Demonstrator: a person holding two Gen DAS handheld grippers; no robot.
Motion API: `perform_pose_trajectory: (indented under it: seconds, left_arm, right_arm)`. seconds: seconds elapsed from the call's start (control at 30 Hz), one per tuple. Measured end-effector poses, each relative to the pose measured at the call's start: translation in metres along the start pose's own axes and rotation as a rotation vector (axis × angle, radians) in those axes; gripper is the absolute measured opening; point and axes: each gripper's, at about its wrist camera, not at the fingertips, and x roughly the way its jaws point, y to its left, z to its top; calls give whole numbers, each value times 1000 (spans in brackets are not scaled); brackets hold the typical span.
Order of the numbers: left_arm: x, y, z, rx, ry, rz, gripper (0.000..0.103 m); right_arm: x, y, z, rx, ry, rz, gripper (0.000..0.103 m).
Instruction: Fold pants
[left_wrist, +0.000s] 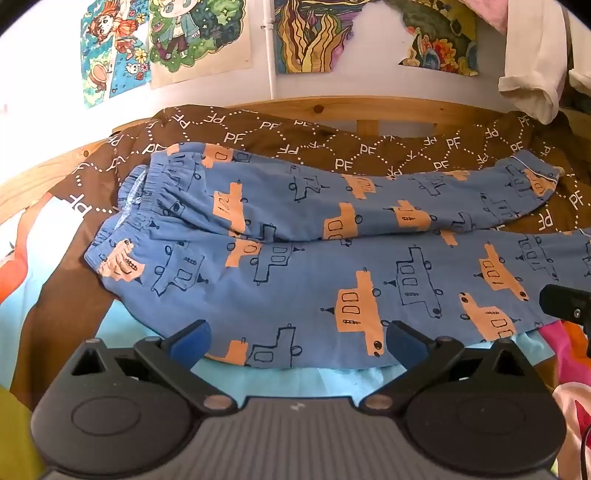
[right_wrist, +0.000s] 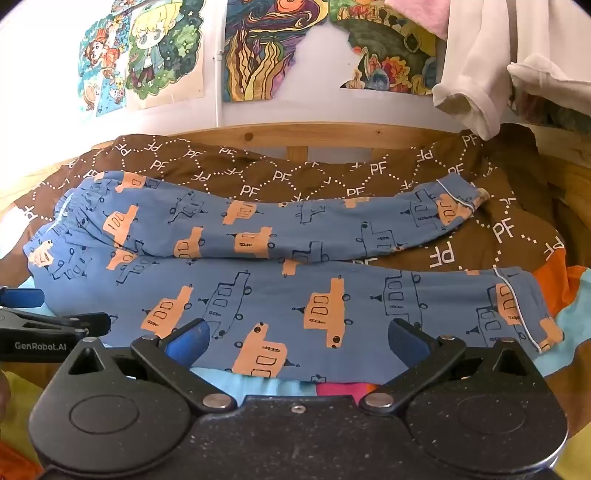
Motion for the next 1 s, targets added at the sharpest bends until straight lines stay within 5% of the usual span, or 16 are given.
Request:
perform_pose_trajectory:
  seconds: [1.0]
  left_arm:
    - [-1, 2, 0, 8, -1, 4, 103]
  right_arm:
    - [2, -2, -2, 11, 19, 0, 102]
